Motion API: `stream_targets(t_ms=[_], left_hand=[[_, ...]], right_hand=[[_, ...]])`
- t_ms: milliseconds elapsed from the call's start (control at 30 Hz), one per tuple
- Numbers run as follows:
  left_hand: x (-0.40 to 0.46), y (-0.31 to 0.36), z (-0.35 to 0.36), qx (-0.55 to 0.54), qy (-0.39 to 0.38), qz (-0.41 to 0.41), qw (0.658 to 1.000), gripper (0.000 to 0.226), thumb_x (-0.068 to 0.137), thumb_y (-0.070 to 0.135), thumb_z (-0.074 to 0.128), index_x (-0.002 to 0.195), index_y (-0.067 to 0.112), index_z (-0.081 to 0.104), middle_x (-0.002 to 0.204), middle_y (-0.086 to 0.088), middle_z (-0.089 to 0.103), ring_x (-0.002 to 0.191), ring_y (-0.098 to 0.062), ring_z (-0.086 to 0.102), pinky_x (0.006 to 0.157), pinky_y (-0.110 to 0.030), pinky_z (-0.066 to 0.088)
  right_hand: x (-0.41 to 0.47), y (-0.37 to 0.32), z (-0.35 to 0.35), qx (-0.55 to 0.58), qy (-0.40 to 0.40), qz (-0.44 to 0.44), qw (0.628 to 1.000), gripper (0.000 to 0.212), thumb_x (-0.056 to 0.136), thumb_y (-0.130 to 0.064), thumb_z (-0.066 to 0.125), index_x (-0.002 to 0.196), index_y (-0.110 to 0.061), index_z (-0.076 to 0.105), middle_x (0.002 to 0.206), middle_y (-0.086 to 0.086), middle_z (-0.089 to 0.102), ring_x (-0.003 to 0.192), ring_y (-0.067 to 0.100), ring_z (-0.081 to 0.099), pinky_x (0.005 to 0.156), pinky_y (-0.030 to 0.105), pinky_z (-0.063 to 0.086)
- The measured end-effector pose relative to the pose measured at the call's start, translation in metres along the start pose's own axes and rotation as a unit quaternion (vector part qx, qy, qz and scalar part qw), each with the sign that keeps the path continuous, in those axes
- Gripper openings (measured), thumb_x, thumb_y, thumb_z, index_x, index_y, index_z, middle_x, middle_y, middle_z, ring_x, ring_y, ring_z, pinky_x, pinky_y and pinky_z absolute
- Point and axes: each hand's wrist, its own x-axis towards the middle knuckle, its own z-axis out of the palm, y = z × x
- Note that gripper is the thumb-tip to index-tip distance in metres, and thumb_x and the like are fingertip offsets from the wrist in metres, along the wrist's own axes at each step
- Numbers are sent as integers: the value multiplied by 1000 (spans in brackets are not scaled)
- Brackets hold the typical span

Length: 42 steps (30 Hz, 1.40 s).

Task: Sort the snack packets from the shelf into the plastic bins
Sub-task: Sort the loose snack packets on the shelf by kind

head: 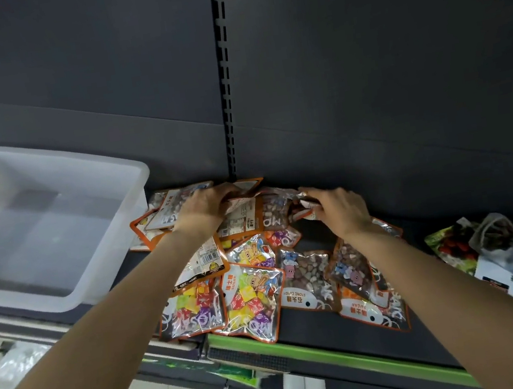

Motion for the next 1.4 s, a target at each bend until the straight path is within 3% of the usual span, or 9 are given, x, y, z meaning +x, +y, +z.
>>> stream_targets(t_ms=[167,233,367,500,633,900,1067,1233,1400], left_hand=[[-10,-3,9,-43,-34,-2,998,38,98,24,47,134,35,45,131,-7,54,100,-21,58,83,-29,48],[-16,-5,22,-23,-73,32,997,46,96,26,50,139,37,39,142,-6,45,115,-23,53,98,-40,46],[-39,-7,48,81,-93,96,988,86,83,49,64,150,31,13,159,3,4,147,-19,-1,118,-44,-4],[-72,1,65,131,-147,101,975,131,59,77,63,148,26,-17,153,-7,-29,140,-28,-27,114,-52,-10],[-88,11,82,201,-208,96,952,140,54,82,63,142,26,-31,137,-17,-50,128,-34,-43,108,-62,-17],[-85,-3,62,209,-152,105,960,99,82,37,68,150,32,-5,155,1,-26,146,-21,-10,118,-51,9],[-87,-12,53,111,-141,97,979,84,87,9,60,149,39,11,159,8,-5,147,-15,3,117,-43,11],[-86,20,61,34,-20,96,995,61,93,21,51,147,27,24,156,3,19,142,-20,19,114,-41,19],[-68,65,81,68,-20,141,988,58,94,36,46,147,27,23,150,-1,27,141,-21,17,116,-39,12]], right_hand=[[-7,-4,8,-1,-31,11,999,51,98,-27,48,145,-39,31,117,10,65,101,28,64,82,38,52],[-15,-9,12,26,-96,18,995,57,95,-38,52,146,-38,26,132,9,55,114,28,57,88,38,50],[-54,-23,27,82,-151,-23,985,81,89,-46,59,151,-35,8,159,2,8,141,28,27,105,43,39],[-73,-26,39,63,-205,-31,976,124,69,-60,72,147,-32,-20,156,5,-25,146,28,-11,118,48,7],[-83,-32,43,21,-238,-41,970,143,59,-61,78,142,-27,-34,150,10,-36,142,30,-22,116,53,4],[-69,-24,25,35,-122,-32,991,61,96,-25,51,150,-31,21,158,2,19,138,24,33,100,39,42],[-82,-15,28,154,-118,-7,981,71,91,-37,59,149,-35,18,158,3,17,144,24,19,115,44,24],[-105,16,44,97,-156,238,954,86,85,-73,34,150,-35,-8,159,12,-1,145,37,-3,114,62,5],[-112,0,43,111,-196,142,964,79,91,-66,31,152,-28,0,156,7,21,141,37,21,110,50,28]])
